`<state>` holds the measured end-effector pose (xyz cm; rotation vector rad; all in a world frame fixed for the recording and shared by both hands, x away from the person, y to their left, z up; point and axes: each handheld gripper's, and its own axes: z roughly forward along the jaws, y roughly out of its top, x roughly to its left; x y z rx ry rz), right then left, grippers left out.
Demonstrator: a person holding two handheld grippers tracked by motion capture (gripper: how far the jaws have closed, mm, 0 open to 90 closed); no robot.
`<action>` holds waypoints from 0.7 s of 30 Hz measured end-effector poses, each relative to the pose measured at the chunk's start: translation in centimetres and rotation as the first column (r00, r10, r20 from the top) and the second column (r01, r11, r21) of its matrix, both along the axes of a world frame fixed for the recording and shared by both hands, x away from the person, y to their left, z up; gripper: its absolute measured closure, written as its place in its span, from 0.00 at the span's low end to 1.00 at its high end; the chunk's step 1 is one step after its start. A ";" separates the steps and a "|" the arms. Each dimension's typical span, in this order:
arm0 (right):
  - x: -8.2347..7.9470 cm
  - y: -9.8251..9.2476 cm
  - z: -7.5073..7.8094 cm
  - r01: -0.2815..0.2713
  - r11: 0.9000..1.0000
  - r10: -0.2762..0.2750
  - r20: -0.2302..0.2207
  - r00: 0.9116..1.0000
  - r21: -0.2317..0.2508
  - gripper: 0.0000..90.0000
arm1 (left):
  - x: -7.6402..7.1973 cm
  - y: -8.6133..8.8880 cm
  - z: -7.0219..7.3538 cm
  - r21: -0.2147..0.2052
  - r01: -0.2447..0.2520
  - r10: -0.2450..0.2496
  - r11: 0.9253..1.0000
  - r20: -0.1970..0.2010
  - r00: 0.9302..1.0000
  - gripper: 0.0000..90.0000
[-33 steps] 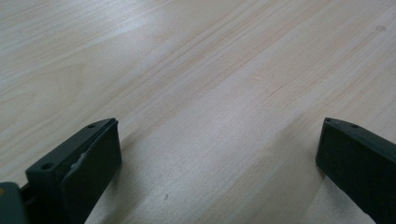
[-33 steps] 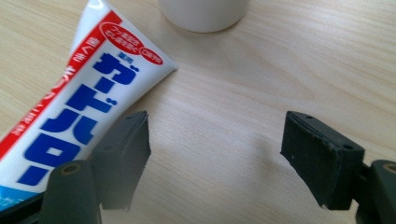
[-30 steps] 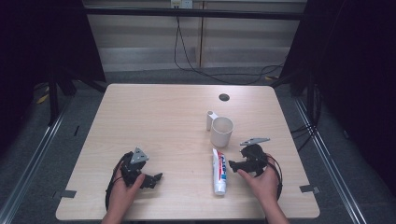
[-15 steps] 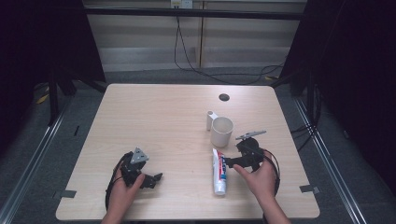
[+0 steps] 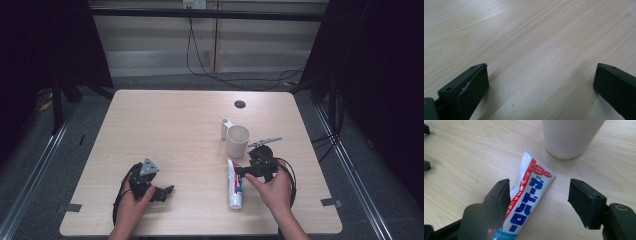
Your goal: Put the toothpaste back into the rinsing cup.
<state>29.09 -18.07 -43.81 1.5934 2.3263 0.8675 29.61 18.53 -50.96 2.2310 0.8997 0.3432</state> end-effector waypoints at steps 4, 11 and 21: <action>0.1 0.4 -0.1 -0.008 1.000 0.008 -0.008 1.000 0.012 0.39 | 0.0 0.0 0.0 0.000 -0.001 0.001 1.000 0.001 1.000 0.00; 0.3 1.1 -0.3 -0.009 1.000 0.009 -0.009 1.000 0.017 0.40 | 0.0 0.0 0.0 0.001 -0.001 0.001 1.000 0.001 1.000 0.00; 0.3 1.5 -1.1 -0.001 1.000 0.001 -0.011 1.000 0.023 0.42 | 0.0 0.0 0.0 0.000 -0.001 0.001 1.000 0.001 1.000 0.00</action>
